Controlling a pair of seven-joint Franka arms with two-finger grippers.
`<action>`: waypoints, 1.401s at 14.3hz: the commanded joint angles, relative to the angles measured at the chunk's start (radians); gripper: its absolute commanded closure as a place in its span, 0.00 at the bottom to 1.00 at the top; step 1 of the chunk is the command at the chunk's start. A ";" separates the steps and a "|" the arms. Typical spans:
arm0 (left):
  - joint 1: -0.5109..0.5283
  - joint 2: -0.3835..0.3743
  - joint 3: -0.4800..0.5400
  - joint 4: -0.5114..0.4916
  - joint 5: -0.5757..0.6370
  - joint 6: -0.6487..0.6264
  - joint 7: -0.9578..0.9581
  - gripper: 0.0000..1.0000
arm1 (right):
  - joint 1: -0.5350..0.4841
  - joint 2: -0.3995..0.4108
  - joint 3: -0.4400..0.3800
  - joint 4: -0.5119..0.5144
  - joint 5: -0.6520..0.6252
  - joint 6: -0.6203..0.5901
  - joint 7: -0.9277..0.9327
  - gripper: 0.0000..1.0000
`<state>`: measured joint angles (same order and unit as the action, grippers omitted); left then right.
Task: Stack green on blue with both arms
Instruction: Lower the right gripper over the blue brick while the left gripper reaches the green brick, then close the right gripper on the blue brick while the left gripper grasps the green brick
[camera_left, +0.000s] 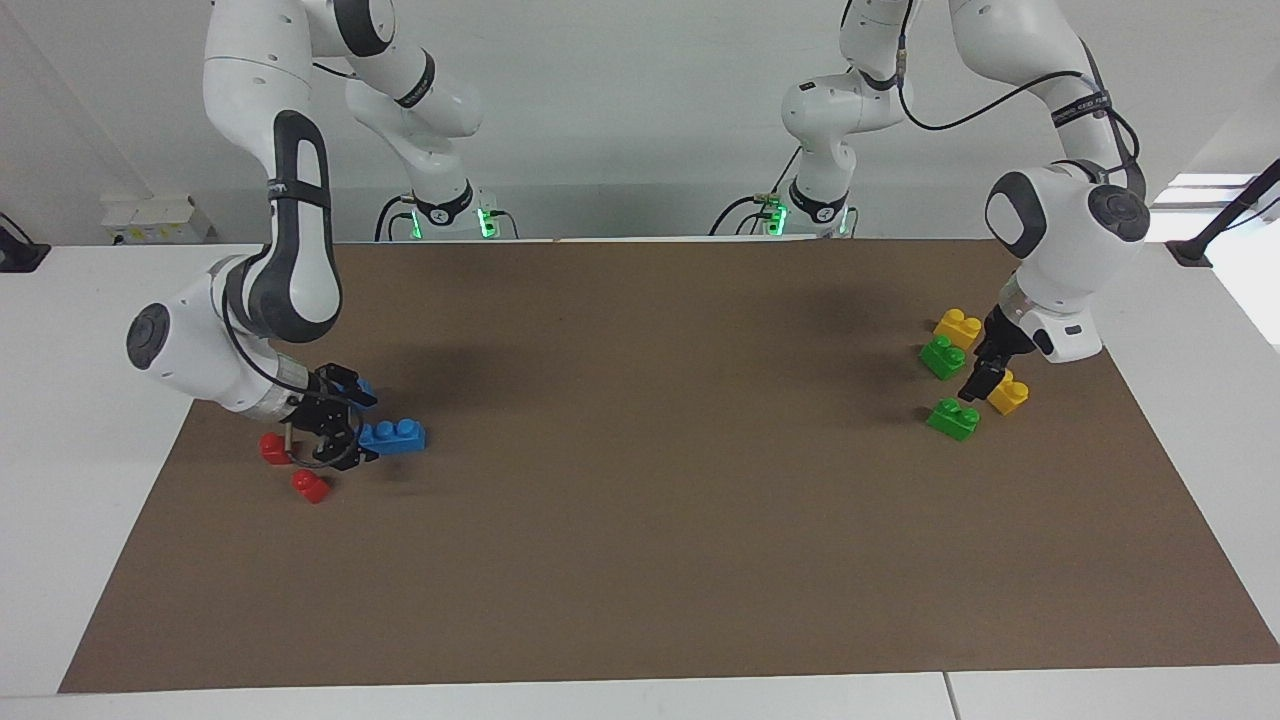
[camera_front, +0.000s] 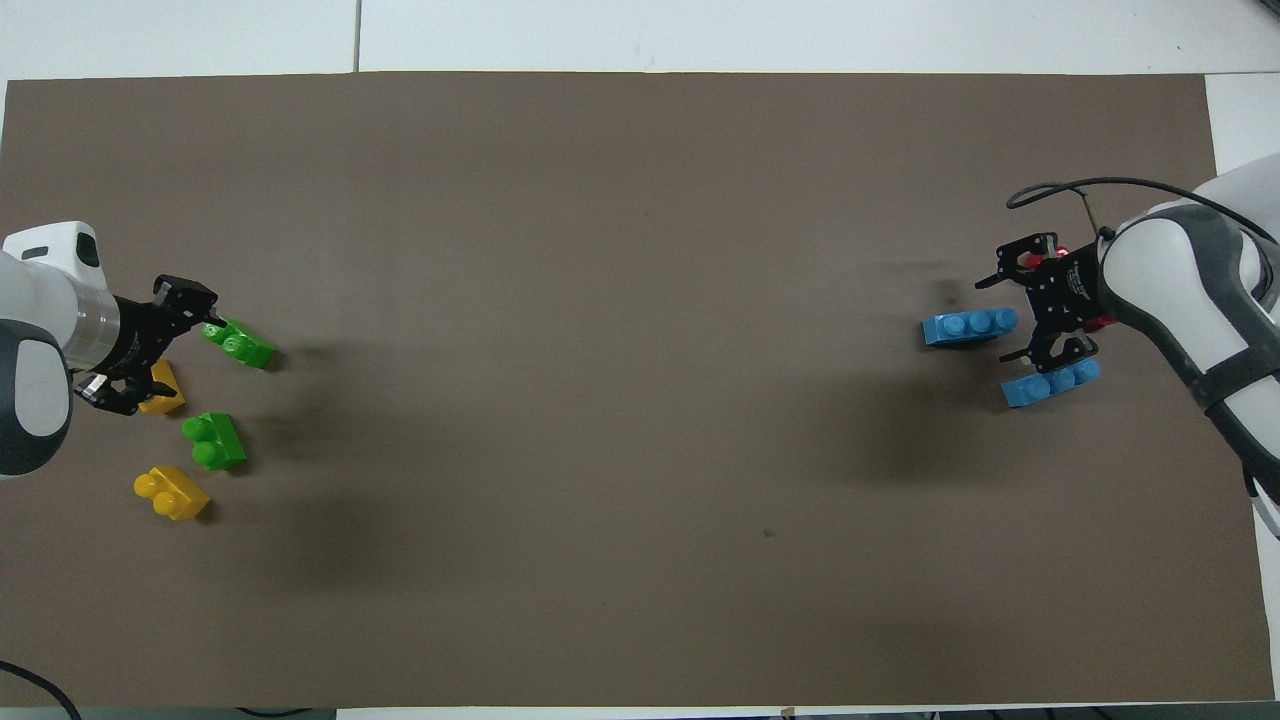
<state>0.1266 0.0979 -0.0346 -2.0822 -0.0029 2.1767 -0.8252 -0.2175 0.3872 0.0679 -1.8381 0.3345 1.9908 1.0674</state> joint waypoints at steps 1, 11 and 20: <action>0.010 -0.003 -0.007 -0.035 -0.012 0.054 -0.028 0.00 | -0.011 -0.021 0.007 -0.058 0.031 0.055 -0.040 0.03; 0.030 0.074 -0.007 -0.035 -0.012 0.158 -0.038 0.00 | -0.049 -0.016 0.007 -0.076 0.060 0.086 -0.070 0.26; 0.024 0.132 -0.007 -0.032 -0.012 0.239 -0.055 0.00 | -0.016 -0.013 0.018 -0.035 0.080 0.088 -0.119 1.00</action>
<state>0.1483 0.2227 -0.0396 -2.1034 -0.0032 2.3848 -0.8696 -0.2464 0.3866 0.0795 -1.8849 0.3805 2.0622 0.9989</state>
